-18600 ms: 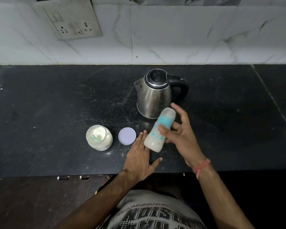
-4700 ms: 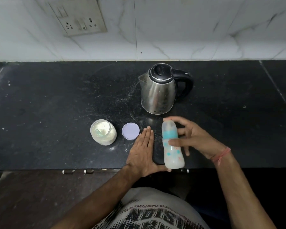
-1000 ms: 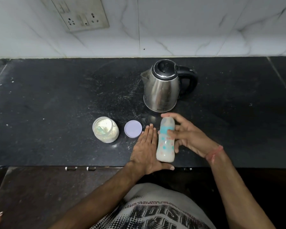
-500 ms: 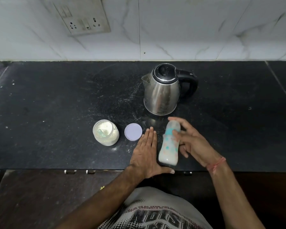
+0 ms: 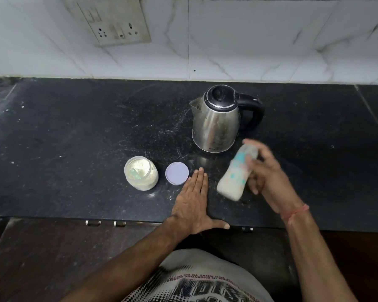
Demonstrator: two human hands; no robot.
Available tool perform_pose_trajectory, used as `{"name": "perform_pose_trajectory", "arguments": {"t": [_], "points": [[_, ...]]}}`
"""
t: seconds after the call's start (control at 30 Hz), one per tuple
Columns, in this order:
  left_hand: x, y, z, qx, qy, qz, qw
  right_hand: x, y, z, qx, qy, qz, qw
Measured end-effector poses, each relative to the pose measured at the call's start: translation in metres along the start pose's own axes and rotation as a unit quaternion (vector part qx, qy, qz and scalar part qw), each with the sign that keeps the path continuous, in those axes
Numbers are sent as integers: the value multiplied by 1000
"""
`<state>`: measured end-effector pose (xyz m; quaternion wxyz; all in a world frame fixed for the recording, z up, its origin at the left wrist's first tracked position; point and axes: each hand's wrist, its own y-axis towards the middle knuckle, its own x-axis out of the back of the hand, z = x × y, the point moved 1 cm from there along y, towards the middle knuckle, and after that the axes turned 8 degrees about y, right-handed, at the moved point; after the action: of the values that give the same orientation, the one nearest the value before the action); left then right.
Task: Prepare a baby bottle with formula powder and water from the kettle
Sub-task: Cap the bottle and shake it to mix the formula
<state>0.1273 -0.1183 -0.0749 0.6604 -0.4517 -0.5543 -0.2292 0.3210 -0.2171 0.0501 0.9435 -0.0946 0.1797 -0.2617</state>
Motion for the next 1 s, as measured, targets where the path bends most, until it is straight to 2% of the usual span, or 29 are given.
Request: {"name": "perform_pose_trajectory", "arguments": {"t": [0.07, 0.17, 0.2, 0.3, 0.4, 0.5, 0.53, 0.63, 0.73, 0.77, 0.87, 0.9, 1.0], "points": [[4, -3, -1, 0, -8, -1, 1000, 6, 4, 21, 9, -19, -30, 999], [2, -3, -1, 1, -5, 1, 1000, 8, -4, 32, -48, -137, 107, 984], [1, -3, -1, 0, -5, 1, 1000, 6, -9, 29, -54, -137, 120, 982], [2, -2, 0, 0, 4, -2, 1000, -1, -21, 6, -29, -52, 31, 998], [0, -1, 0, -12, 29, -4, 1000, -8, -30, -17, -49, -83, 82, 992], [2, -2, 1, -5, -5, -3, 1000, -5, -28, -18, -41, -37, 9, 998], [2, -1, 0, -5, -8, -3, 1000, -4, -28, -14, -51, -43, 8, 998], [2, -2, 1, -13, 7, -5, 1000, -1, -28, -10, -78, -82, 95, 989], [0, -2, 3, -4, -20, -10, 1000, 6, -23, -9, -69, -26, 19, 997], [-1, -3, 2, -3, -20, -14, 1000, 7, -23, -8, -77, -31, 23, 996], [0, -8, 3, -23, 9, -19, 1000, 2, -30, -13, -100, -81, 129, 983], [0, -9, 3, -24, 12, -21, 999, 0, -30, -15, -89, -68, 114, 987], [1, -7, 4, -15, 1, -23, 1000, 1, -31, -23, -57, -6, -11, 998]]}}
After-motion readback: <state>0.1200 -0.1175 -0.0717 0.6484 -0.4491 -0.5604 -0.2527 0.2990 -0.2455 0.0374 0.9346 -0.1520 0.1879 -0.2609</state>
